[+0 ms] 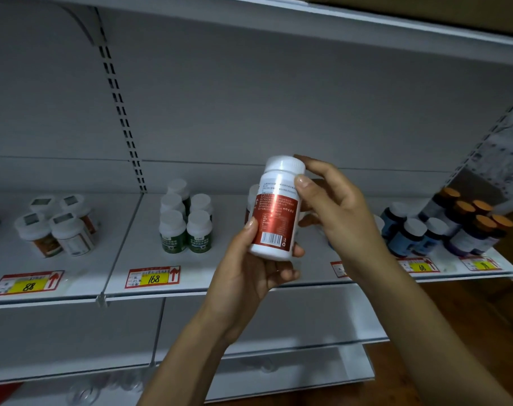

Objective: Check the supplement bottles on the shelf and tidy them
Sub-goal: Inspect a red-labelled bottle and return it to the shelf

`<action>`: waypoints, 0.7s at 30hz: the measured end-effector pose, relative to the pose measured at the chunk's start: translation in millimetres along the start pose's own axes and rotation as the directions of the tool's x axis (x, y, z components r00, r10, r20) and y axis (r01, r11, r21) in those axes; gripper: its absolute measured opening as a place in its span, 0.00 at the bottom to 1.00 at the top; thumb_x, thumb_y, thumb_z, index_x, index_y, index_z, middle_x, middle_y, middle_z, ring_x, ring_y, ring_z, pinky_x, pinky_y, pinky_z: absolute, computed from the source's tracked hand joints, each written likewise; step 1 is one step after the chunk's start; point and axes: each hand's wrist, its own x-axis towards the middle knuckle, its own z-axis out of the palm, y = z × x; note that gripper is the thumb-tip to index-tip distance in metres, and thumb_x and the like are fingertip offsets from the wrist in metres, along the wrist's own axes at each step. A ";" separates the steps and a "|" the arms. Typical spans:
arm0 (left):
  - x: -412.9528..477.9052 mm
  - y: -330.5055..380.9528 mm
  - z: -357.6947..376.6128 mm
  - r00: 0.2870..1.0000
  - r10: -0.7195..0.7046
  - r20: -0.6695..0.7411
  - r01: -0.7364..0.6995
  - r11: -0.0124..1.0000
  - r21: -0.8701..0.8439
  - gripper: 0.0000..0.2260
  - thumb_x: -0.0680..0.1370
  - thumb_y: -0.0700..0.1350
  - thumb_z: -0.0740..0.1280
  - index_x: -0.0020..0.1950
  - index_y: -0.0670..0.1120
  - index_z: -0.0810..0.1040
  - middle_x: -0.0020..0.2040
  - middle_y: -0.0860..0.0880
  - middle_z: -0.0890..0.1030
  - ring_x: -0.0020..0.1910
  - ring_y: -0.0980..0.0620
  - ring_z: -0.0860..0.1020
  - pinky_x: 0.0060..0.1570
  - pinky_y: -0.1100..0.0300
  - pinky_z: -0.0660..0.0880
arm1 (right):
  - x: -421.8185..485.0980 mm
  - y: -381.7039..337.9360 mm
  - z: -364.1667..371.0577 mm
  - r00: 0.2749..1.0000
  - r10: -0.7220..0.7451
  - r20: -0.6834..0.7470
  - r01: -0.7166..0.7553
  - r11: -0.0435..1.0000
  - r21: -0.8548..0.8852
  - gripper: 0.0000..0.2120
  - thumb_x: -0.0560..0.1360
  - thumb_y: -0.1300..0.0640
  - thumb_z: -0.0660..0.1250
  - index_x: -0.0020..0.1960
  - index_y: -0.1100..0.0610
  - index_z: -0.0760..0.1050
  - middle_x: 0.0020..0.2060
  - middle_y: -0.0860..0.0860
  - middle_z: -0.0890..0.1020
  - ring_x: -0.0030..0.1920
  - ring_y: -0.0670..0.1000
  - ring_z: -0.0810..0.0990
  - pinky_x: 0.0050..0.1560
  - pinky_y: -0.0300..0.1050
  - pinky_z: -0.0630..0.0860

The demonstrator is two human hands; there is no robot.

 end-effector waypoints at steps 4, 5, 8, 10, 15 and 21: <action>-0.2 -0.4 0.5 1.000 0.024 -0.016 -0.025 0.999 -0.047 0.23 0.73 0.57 0.59 0.59 0.42 0.76 0.42 0.42 0.82 0.35 0.49 0.78 0.37 0.57 0.79 | -5.6 -1.6 1.8 0.998 -0.039 0.041 0.038 0.999 0.031 0.24 0.77 0.58 0.66 0.71 0.50 0.67 0.50 0.48 0.80 0.44 0.41 0.82 0.41 0.34 0.78; 0.2 -0.4 0.5 0.999 0.026 -0.025 -0.027 0.999 -0.048 0.23 0.73 0.57 0.60 0.59 0.42 0.75 0.42 0.41 0.82 0.36 0.48 0.79 0.40 0.56 0.80 | -7.3 -1.2 1.7 0.998 -0.042 0.049 0.041 0.999 0.033 0.26 0.76 0.59 0.67 0.72 0.49 0.66 0.53 0.48 0.80 0.47 0.42 0.82 0.42 0.34 0.78; 1.4 1.3 3.7 0.998 0.018 -0.058 -0.021 0.999 -0.047 0.22 0.73 0.56 0.61 0.60 0.42 0.76 0.43 0.40 0.82 0.37 0.47 0.81 0.42 0.55 0.80 | -12.8 0.6 2.5 0.996 -0.072 0.044 0.070 0.997 0.039 0.26 0.75 0.61 0.69 0.69 0.46 0.66 0.57 0.45 0.77 0.50 0.43 0.81 0.43 0.34 0.78; 2.6 1.8 5.9 0.996 0.021 -0.085 -0.024 0.999 -0.030 0.19 0.76 0.55 0.63 0.60 0.44 0.76 0.45 0.41 0.83 0.38 0.48 0.82 0.41 0.56 0.80 | -17.6 3.7 3.7 0.991 -0.130 0.012 0.130 0.991 -0.020 0.23 0.73 0.60 0.71 0.63 0.44 0.69 0.58 0.42 0.77 0.52 0.40 0.80 0.46 0.33 0.77; 7.7 4.5 9.2 0.985 0.063 -0.158 -0.063 0.998 0.006 0.22 0.76 0.54 0.64 0.66 0.44 0.73 0.53 0.44 0.81 0.51 0.48 0.81 0.48 0.55 0.80 | -32.5 15.6 8.3 0.946 -0.322 -0.028 0.300 0.906 -0.300 0.14 0.73 0.54 0.70 0.58 0.48 0.78 0.59 0.45 0.76 0.61 0.40 0.75 0.56 0.34 0.74; 9.8 7.8 10.2 0.970 0.186 -0.157 -0.162 0.975 0.153 0.20 0.76 0.52 0.66 0.66 0.44 0.73 0.56 0.42 0.82 0.53 0.44 0.82 0.53 0.54 0.79 | -47.7 22.9 15.7 0.946 -0.318 -0.061 0.281 0.899 -0.335 0.20 0.75 0.54 0.68 0.67 0.50 0.74 0.62 0.43 0.76 0.63 0.37 0.72 0.58 0.26 0.68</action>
